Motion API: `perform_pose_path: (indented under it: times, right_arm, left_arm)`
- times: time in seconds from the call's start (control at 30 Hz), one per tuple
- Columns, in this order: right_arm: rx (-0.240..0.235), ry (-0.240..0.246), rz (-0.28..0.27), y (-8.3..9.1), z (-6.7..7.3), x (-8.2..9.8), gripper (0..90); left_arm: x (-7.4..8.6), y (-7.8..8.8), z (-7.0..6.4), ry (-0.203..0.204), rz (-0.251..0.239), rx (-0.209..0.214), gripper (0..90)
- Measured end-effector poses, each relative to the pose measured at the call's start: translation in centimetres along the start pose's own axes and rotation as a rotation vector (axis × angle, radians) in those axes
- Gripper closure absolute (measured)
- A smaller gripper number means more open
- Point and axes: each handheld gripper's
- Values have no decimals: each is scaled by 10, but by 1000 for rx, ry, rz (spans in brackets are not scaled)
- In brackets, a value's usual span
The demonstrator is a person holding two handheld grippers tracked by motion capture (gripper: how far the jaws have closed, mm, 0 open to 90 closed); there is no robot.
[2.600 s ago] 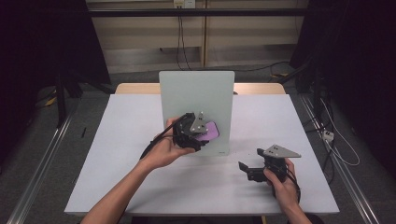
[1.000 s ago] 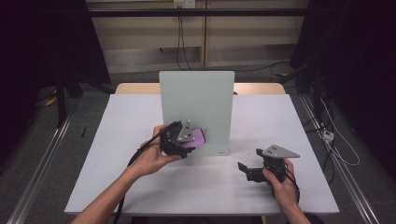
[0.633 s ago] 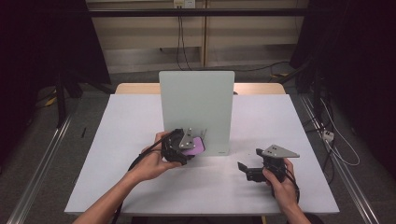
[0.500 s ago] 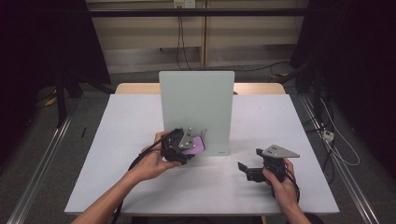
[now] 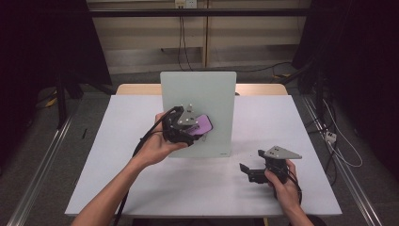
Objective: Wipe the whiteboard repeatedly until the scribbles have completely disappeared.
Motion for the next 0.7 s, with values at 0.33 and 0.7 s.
perform_pose_path:
  times: [0.33,0.7]
  right_arm:
    - [-1,5,3,0,0,0,69]
    - [2,4,-6,2,-1,1,68]
  left_arm:
    - [-1,-18,-16,-49,37,24,409]
    - [3,-46,-41,-87,119,90,410]
Point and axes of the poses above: each handheld gripper's, and its own axes: y roughly backward along the jaws, x roughly out of its underside, z roughly to its left, and after that the axes turned 14 degrees about z, right-handed
